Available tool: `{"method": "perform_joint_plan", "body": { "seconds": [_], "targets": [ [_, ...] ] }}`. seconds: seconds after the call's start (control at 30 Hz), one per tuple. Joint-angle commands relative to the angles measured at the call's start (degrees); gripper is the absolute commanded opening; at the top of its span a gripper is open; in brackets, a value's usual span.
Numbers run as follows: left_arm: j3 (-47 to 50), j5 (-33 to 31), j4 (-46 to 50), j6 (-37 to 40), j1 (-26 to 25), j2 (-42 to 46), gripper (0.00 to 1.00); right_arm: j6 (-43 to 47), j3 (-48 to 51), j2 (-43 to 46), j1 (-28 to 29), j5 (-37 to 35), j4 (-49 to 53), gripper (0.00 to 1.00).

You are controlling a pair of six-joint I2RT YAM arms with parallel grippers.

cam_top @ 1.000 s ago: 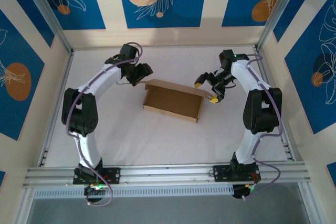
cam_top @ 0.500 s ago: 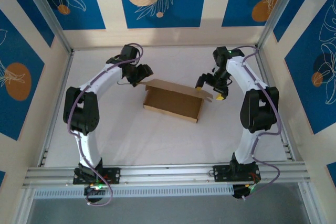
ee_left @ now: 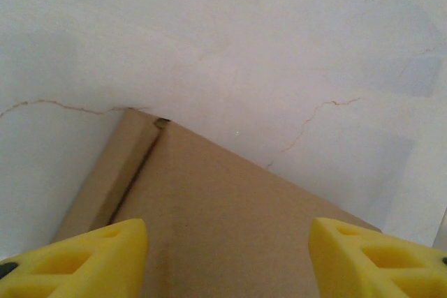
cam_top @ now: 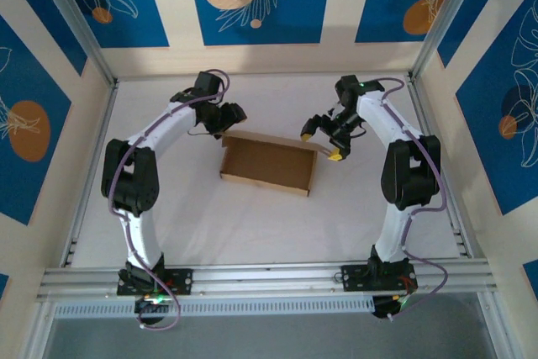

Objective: Fold the paper box

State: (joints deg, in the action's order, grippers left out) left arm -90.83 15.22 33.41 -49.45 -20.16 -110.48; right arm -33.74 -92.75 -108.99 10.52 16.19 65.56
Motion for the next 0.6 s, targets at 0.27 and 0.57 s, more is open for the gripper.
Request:
{"method": "perform_joint_plan", "body": {
  "seconds": [0.27,0.57],
  "targets": [
    [-0.58,1.69,-0.55,-0.84,-0.67,-1.10,0.61,-3.98,-1.81,1.21,2.75,6.97,-1.65,0.92],
    [0.04,2.97,-1.53,-1.82,-0.84,-1.31,0.60,-7.37,2.74,2.74,1.63,14.79,-8.54,0.93]
  ]
}}
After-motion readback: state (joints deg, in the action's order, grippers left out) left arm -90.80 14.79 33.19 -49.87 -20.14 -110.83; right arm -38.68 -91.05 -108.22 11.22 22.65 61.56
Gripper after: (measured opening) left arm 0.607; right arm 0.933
